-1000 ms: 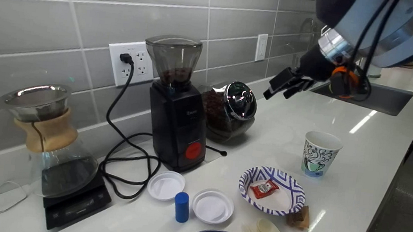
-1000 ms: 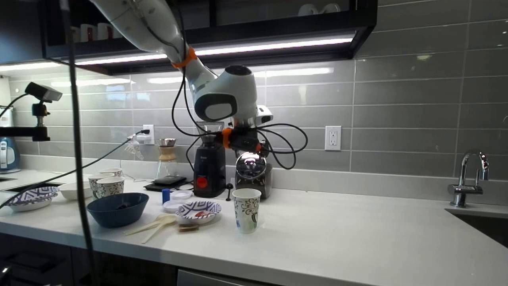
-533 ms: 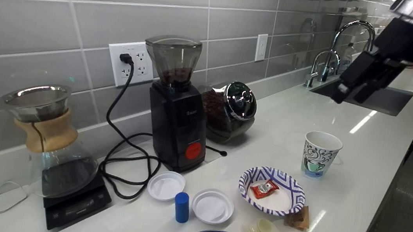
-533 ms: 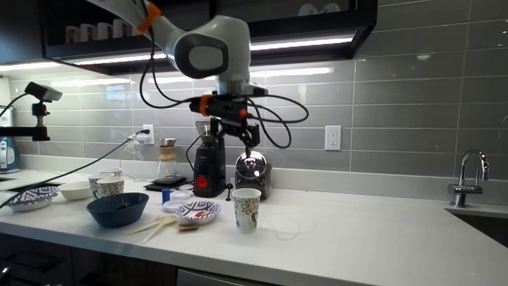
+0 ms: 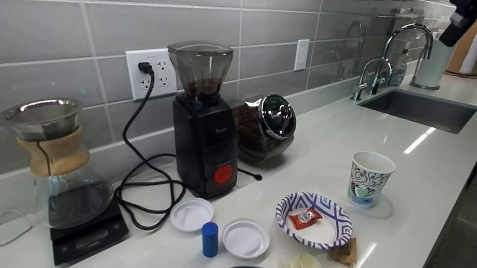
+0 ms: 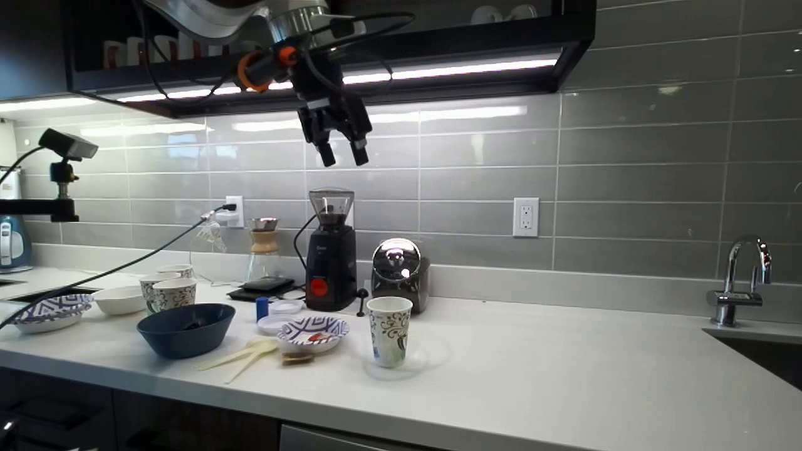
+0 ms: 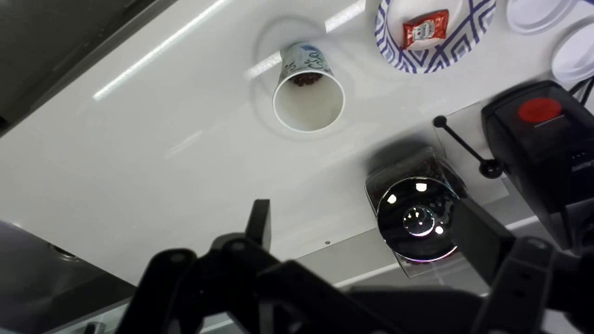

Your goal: Put the lid on the jar

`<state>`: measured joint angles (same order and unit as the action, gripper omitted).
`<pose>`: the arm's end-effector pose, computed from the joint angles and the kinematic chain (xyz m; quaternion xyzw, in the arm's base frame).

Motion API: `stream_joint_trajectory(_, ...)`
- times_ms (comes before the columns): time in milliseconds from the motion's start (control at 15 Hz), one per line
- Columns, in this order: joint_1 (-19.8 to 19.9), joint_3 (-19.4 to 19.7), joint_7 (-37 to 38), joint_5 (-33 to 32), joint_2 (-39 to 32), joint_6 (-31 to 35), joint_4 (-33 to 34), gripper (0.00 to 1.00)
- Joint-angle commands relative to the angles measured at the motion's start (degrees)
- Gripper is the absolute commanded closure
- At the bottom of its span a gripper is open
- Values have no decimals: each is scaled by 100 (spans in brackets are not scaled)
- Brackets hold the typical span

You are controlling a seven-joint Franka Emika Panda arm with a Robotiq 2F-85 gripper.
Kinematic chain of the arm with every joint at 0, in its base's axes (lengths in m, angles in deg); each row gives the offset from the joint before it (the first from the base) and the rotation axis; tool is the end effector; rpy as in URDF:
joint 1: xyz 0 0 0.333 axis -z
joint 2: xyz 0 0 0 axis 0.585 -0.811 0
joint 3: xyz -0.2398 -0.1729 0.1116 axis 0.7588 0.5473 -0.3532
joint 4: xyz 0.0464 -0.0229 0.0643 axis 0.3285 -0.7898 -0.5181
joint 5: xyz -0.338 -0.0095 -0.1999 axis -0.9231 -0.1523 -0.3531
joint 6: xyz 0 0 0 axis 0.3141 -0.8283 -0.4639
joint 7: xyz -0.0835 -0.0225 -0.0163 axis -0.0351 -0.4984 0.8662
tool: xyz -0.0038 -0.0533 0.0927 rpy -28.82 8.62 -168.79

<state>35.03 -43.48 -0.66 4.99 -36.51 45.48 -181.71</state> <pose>0.4065 0.0955 0.5909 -0.9733 -0.1002 -0.2037 0.0336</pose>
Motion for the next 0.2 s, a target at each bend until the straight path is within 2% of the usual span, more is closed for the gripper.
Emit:
stream_joint_trajectory(0, -269, 155, 239, -161, 69, 16, -69, 0)
stream_joint_trajectory(133, -272, 138, 308, -162, 133, 58, -164, 0)
